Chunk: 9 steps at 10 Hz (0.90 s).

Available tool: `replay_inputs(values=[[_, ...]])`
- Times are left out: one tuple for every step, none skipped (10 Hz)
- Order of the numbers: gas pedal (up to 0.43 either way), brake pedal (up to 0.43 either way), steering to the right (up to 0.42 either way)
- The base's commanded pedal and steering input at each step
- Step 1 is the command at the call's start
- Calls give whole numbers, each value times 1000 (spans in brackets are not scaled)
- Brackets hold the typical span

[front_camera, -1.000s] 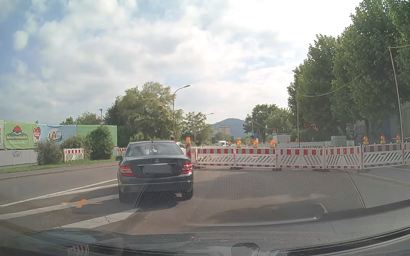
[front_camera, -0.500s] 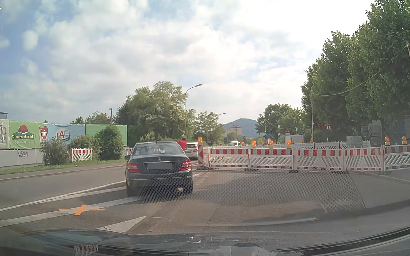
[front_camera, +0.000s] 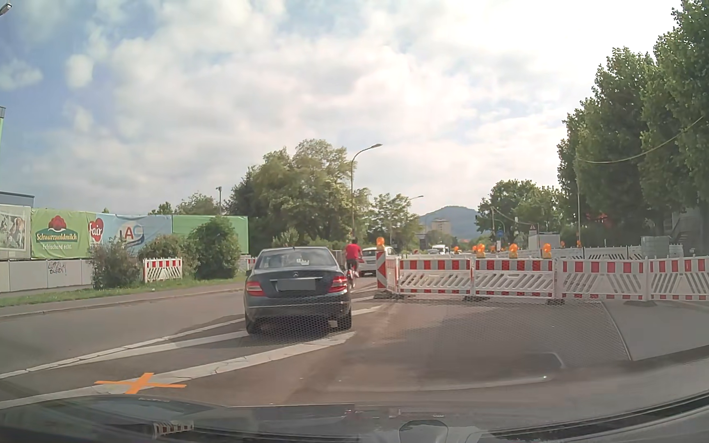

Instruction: Follow the waypoints while adhering to traffic rules and regulations

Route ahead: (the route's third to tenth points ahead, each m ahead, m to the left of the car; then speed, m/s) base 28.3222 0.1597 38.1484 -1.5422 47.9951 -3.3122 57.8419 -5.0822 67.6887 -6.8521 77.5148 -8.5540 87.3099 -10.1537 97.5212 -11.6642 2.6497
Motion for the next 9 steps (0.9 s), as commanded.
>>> replay_inputs(values=[[268,0,-264],[268,0,-263],[240,0,-262],[228,0,-262],[220,0,-261],[220,0,-257],[220,0,-246],[209,0,-229],[197,0,-213]])
